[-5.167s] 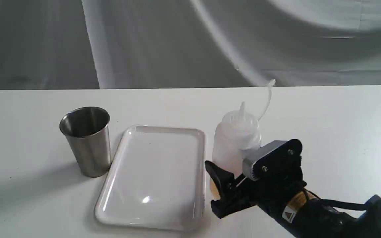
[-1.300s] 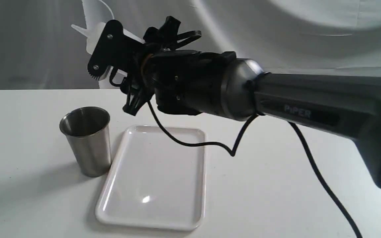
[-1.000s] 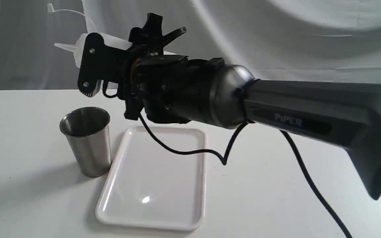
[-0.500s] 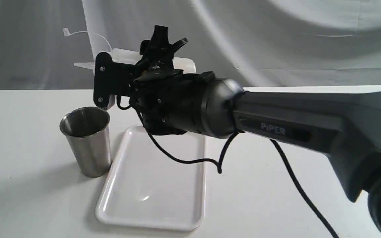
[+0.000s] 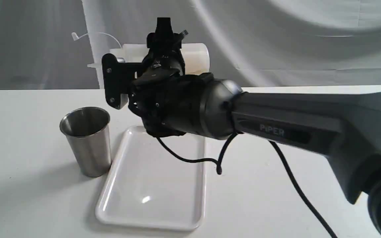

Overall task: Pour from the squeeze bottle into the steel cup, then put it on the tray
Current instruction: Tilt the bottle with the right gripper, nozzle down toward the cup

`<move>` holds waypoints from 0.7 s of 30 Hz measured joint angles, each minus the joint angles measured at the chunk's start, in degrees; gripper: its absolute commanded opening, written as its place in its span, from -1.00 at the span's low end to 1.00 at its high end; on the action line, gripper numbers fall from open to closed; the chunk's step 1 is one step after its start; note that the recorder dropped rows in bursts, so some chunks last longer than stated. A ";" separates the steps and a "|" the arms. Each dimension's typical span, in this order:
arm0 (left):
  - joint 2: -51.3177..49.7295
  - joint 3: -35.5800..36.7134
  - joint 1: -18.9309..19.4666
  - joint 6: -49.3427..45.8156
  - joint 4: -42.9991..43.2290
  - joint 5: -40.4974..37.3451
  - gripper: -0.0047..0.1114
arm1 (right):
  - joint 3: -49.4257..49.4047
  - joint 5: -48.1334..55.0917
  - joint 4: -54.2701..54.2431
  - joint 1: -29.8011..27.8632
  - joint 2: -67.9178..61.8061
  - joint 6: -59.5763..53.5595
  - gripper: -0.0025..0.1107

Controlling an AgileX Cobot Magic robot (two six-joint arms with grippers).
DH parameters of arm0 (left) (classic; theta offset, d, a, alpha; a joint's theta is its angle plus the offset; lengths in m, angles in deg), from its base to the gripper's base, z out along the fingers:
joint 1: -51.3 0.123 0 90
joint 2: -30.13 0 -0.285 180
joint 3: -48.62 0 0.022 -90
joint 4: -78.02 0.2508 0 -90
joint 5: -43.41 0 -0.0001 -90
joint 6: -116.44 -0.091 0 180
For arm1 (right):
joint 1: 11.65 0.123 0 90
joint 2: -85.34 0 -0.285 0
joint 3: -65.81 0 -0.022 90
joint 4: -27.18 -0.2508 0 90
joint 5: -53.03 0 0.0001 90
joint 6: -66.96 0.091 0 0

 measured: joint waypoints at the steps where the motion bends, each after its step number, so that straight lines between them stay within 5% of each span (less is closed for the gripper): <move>1: 0.00 0.00 0.00 0.00 0.00 0.00 -0.78 | 0.00 0.39 0.45 0.00 -0.04 -0.28 -0.96; 21: 0.00 0.00 0.00 0.00 0.00 0.00 -0.78 | 0.00 0.94 5.54 0.66 -1.71 -5.56 -0.96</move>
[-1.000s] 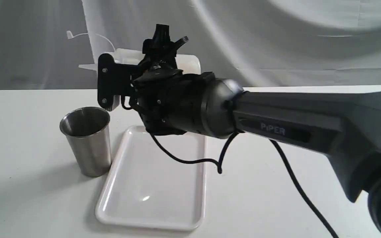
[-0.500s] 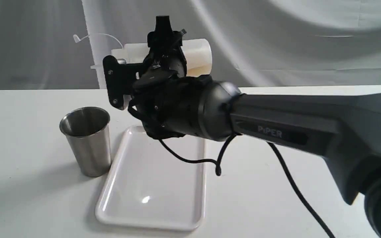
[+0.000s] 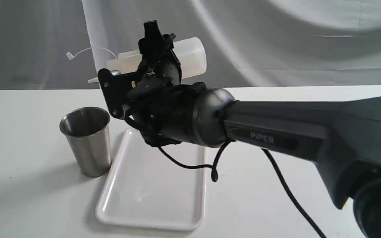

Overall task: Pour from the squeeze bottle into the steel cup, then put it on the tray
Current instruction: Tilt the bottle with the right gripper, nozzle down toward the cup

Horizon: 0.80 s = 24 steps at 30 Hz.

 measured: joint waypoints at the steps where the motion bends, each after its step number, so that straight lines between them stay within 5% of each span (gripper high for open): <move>1: 0.00 0.00 0.00 0.00 0.00 0.00 -0.78 | 0.00 0.00 0.61 0.00 -0.12 0.00 -0.96; 24: 0.00 0.00 0.00 0.00 0.00 -0.21 -0.78 | 0.00 -0.45 2.66 0.00 -0.35 0.00 -0.96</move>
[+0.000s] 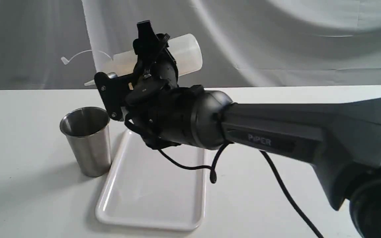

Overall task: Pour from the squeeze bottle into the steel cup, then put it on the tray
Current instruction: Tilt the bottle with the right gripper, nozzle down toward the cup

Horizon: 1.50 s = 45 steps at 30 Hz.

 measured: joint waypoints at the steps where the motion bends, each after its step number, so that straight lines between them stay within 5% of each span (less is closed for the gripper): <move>1: 0.00 0.00 0.00 0.00 0.00 -0.18 -0.78 | 0.00 0.14 0.00 0.00 0.00 0.00 -0.96; 45: 0.00 0.00 0.00 0.00 0.00 -1.05 -0.78 | 0.00 2.13 0.43 0.00 0.00 -15.21 -0.96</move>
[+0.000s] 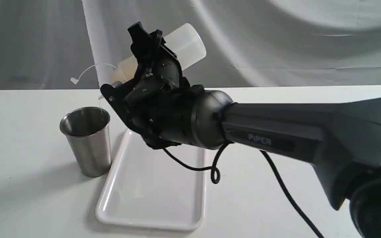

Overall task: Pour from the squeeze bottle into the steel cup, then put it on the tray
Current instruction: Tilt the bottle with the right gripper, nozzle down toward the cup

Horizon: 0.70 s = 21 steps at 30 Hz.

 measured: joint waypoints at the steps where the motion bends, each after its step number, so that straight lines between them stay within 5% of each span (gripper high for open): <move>1: 0.00 0.00 0.00 0.00 0.00 0.00 -0.78 | 0.00 0.00 0.00 0.00 0.00 0.00 -0.96; 21: 0.00 0.00 0.00 0.00 0.00 0.00 -0.78 | 2.06 -0.95 -0.11 0.00 0.00 -0.87 -0.96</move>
